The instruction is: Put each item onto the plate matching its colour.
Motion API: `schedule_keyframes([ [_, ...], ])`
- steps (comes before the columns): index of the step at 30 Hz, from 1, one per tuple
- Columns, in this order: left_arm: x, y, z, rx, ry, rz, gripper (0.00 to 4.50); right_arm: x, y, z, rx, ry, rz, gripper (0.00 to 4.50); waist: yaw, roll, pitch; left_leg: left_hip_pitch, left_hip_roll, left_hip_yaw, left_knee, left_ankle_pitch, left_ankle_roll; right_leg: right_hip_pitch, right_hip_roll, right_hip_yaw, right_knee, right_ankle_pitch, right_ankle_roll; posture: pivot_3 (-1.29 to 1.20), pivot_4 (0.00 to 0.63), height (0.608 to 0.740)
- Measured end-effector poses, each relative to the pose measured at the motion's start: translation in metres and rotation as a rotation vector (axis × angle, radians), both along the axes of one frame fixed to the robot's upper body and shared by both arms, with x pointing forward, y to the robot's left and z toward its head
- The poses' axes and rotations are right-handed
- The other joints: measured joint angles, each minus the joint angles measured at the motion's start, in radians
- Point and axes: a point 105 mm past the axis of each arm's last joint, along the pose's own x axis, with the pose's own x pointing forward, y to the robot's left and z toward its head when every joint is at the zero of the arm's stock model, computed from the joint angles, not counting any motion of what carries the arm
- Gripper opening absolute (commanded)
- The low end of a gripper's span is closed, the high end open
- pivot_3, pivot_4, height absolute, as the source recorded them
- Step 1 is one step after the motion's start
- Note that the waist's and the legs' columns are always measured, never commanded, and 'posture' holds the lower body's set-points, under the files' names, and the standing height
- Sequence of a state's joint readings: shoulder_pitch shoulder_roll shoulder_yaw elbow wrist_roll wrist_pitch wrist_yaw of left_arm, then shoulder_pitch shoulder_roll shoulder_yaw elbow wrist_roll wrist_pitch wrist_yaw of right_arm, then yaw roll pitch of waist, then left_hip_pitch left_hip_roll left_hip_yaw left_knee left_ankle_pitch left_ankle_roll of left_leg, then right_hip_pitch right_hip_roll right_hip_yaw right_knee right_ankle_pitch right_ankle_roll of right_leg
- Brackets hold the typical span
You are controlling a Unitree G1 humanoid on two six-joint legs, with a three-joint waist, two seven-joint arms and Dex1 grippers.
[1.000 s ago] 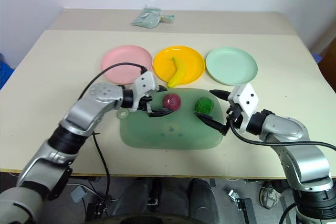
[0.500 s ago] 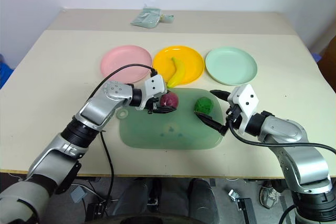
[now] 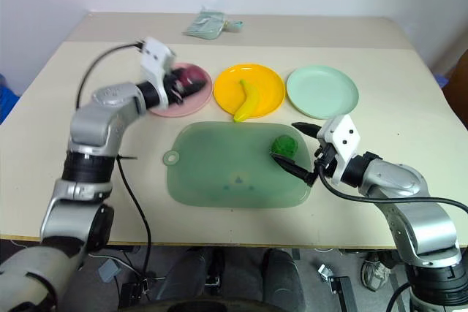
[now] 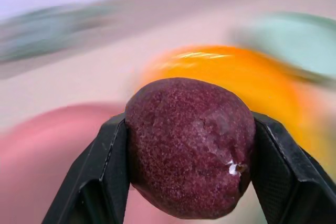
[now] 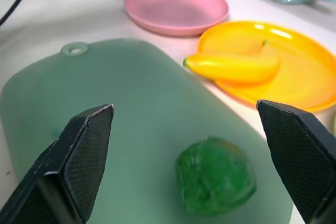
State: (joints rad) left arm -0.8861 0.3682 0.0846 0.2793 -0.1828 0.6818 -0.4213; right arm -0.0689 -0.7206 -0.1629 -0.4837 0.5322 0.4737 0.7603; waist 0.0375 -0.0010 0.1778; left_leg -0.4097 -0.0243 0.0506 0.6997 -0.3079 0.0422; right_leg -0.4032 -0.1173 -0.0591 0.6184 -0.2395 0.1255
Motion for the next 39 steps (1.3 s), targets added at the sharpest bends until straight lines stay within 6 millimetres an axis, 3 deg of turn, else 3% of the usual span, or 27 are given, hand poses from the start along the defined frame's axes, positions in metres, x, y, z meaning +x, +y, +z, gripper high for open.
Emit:
schedule_keyframes([
  [2, 0.009, 0.019, -0.011, -0.009, 0.038, 0.116, 2.47, 0.002, 0.001, 0.0, 0.003, 0.001, 0.006, 4.5, 0.0, 0.0, 0.0, 0.0, 0.0, 0.001, -0.001, 0.0, 0.0, 0.0, 0.0, 0.0, 0.002, 0.0, 0.0, 0.0, 0.15, 0.74],
  [5, 0.015, 0.025, -0.038, -0.023, 0.119, 0.173, 2.47, 0.004, 0.006, 0.001, 0.001, 0.0, 0.025, 4.5, 0.004, 0.0, 0.0, -0.001, 0.0, 0.0, 0.0, 0.0, 0.0, 0.0, 0.0, -0.001, 0.002, 0.0, 0.0, 0.0, 0.15, 0.74],
  [9, 0.017, 0.023, -0.054, -0.033, 0.156, 0.176, 4.41, 0.005, 0.005, -0.002, -0.001, 0.008, 0.025, 4.5, 0.001, -0.001, 0.0, -0.001, 0.0, 0.001, 0.0, 0.0, 0.0, 0.0, 0.0, -0.001, 0.002, 0.0, 0.0, 0.0, 0.15, 0.74],
  [14, 0.019, 0.022, -0.051, -0.035, 0.124, 0.176, 4.46, 0.007, 0.002, -0.003, -0.006, 0.009, -0.001, 4.5, 0.0, -0.001, 0.0, -0.001, 0.0, 0.001, 0.0, 0.0, -0.001, 0.0, 0.0, -0.001, 0.002, 0.0, 0.0, 0.0, 0.15, 0.74],
  [18, 0.015, 0.033, -0.045, -0.047, 0.07, 0.197, 4.46, 0.01, -0.001, -0.007, -0.01, 0.027, -0.037, 4.5, -0.001, -0.001, 0.0, -0.001, 0.0, 0.001, 0.0, 0.0, -0.001, -0.001, 0.0, -0.001, 0.001, 0.0, 0.0, 0.0, 0.15, 0.74],
  [22, -0.009, 0.032, -0.021, -0.095, -0.065, 0.059, 4.46, 0.016, -0.004, -0.011, -0.022, 0.044, -0.08, 4.5, -0.002, 0.0, 0.0, 0.0, 0.001, 0.001, 0.0, 0.001, -0.002, -0.001, 0.0, 0.0, 0.0, 0.0, 0.0, 0.0, 0.15, 0.74],
  [24, -0.033, 0.02, -0.015, -0.057, -0.112, -0.097, 4.46, 0.018, -0.002, -0.011, -0.03, 0.04, -0.081, 4.5, -0.004, 0.0, 0.0, 0.0, 0.001, 0.001, 0.0, 0.001, -0.002, -0.001, -0.001, 0.0, -0.001, 0.0, 0.0, 0.0, 0.15, 0.74],
  [28, -0.095, -0.024, -0.042, 0.052, -0.058, -0.503, 4.46, 0.024, 0.0, -0.027, -0.085, 0.074, -0.099, 4.5, -0.005, 0.001, 0.0, 0.0, 0.001, 0.001, 0.0, 0.001, -0.003, 0.0, -0.001, 0.0, -0.002, 0.0, 0.0, 0.0, 0.15, 0.74],
  [32, -0.135, -0.047, -0.06, 0.107, 0.013, -0.723, 4.46, 0.03, -0.002, -0.043, -0.103, 0.116, -0.14, 4.5, -0.005, 0.001, -0.001, 0.0, 0.001, 0.001, -0.001, 0.001, -0.003, 0.0, -0.001, 0.0, -0.001, 0.0, -0.001, 0.0, 0.15, 0.74],
  [35, -0.156, -0.064, -0.073, 0.123, 0.058, -0.824, 4.5, 0.034, -0.008, -0.056, -0.138, 0.146, -0.178, 3.58, -0.001, 0.001, -0.001, 0.0, 0.0, 0.001, -0.001, 0.001, -0.003, 0.0, -0.001, 0.0, -0.001, 0.0, -0.001, 0.0, 0.15, 0.74],
  [37, -0.158, -0.068, -0.074, 0.115, 0.065, -0.831, 4.5, 0.036, -0.007, -0.058, -0.124, 0.147, -0.183, 2.58, -0.002, 0.001, -0.001, 0.0, 0.001, 0.001, 0.0, 0.001, -0.003, 0.0, 0.0, 0.0, -0.001, 0.0, -0.001, 0.0, 0.15, 0.74],
  [39, -0.157, -0.071, -0.072, 0.101, 0.052, -0.82, 4.5, 0.039, -0.004, -0.054, -0.11, 0.131, -0.183, 2.04, -0.003, 0.001, -0.001, 0.001, 0.001, 0.001, -0.001, 0.001, -0.002, 0.0, 0.0, 0.0, -0.001, 0.0, -0.001, 0.0, 0.15, 0.74],
])
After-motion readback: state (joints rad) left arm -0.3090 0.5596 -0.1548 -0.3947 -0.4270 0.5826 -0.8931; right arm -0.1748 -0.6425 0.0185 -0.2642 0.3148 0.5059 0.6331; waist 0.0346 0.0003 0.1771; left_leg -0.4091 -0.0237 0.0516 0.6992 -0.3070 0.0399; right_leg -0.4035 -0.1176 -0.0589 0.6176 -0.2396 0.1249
